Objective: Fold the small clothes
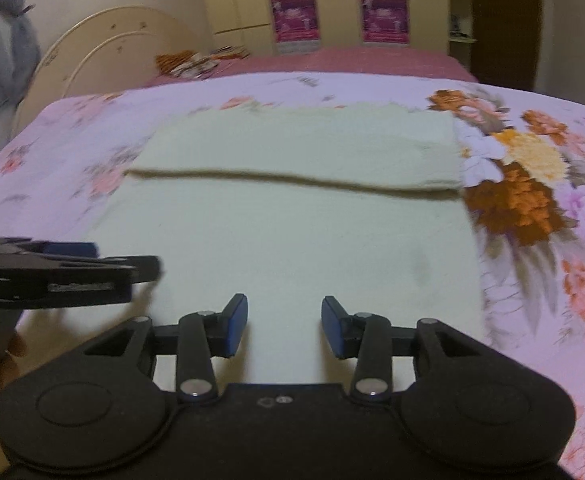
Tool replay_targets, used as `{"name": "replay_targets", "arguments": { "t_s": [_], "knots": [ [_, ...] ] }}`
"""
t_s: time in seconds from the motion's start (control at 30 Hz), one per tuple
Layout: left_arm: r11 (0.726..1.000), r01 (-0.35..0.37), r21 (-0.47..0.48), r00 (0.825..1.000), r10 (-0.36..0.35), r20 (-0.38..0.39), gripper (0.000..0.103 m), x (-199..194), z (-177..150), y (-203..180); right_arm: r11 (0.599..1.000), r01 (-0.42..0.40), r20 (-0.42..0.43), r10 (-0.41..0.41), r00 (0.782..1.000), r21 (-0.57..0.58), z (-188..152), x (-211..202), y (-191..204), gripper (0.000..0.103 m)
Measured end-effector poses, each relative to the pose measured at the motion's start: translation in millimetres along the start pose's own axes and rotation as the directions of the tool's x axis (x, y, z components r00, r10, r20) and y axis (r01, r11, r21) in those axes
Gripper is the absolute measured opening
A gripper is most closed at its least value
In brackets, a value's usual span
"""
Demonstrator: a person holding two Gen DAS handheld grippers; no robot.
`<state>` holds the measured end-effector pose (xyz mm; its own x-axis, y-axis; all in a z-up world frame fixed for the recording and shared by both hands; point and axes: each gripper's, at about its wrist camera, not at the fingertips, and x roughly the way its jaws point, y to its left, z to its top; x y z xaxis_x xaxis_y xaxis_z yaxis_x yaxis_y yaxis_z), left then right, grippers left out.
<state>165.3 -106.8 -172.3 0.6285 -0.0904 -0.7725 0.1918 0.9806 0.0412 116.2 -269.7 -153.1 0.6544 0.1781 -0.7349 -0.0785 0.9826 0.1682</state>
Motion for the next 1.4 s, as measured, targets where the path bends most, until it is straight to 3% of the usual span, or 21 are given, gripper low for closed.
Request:
{"name": "replay_targets", "arguments": {
  "t_s": [0.07, 0.13, 0.33, 0.57, 0.67, 0.87, 1.07, 1.33, 1.37, 1.4],
  "knots": [
    [1.000, -0.011, 0.010, 1.000, 0.011, 0.002, 0.078, -1.2, -7.4, -2.1, 1.000, 0.005, -0.020, -0.006, 1.000, -0.025, -6.9, 3.4, 4.3, 0.041],
    [0.999, -0.034, -0.003, 0.999, 0.034, 0.000, 0.091, -3.6, -12.6, 2.3, 0.998, 0.023, -0.032, -0.025, 0.999, -0.059, -14.7, 6.7, 5.4, 0.041],
    [0.998, -0.054, -0.022, 0.999, 0.054, -0.006, 0.092, -18.0, -35.0, 26.7, 0.993, 0.058, -0.009, -0.059, 0.998, -0.102, -31.2, -6.9, -5.1, 0.043],
    [0.998, -0.051, -0.026, 0.999, 0.051, -0.013, 0.093, -31.2, -49.1, 44.1, 0.989, 0.135, 0.003, -0.135, 0.991, -0.061, -58.8, -33.8, -24.8, 0.045],
    [1.000, -0.016, -0.010, 1.000, 0.016, 0.002, 0.093, -47.5, -52.1, 43.5, 0.985, 0.168, -0.005, -0.168, 0.986, -0.037, -59.5, -42.5, -19.1, 0.046],
    [0.997, 0.062, 0.039, 0.998, -0.062, 0.000, 0.093, -70.5, -77.6, 42.4, 0.992, 0.125, 0.022, -0.125, 0.992, 0.013, -70.3, -70.6, 15.5, 0.046],
    [0.994, 0.073, 0.079, 0.997, -0.073, 0.001, 0.093, -76.2, -100.7, 52.4, 0.992, 0.123, -0.007, -0.123, 0.992, -0.015, -87.0, -66.9, 57.0, 0.046],
    [0.993, 0.078, 0.086, 0.997, -0.080, 0.018, 0.093, -85.2, -113.9, 64.3, 0.974, 0.223, -0.035, -0.222, 0.974, 0.041, -113.2, -78.0, 47.6, 0.051],
    [0.994, 0.075, 0.084, 0.997, -0.077, 0.022, 0.094, -85.6, -114.9, 63.6, 0.973, 0.226, -0.038, -0.224, 0.974, 0.051, -116.2, -78.5, 46.2, 0.055],
    [0.994, 0.074, 0.080, 0.997, -0.076, 0.020, 0.102, -85.2, -115.2, 63.2, 0.972, 0.230, -0.034, -0.228, 0.973, 0.057, -119.1, -79.4, 46.5, 0.058]
  ]
}}
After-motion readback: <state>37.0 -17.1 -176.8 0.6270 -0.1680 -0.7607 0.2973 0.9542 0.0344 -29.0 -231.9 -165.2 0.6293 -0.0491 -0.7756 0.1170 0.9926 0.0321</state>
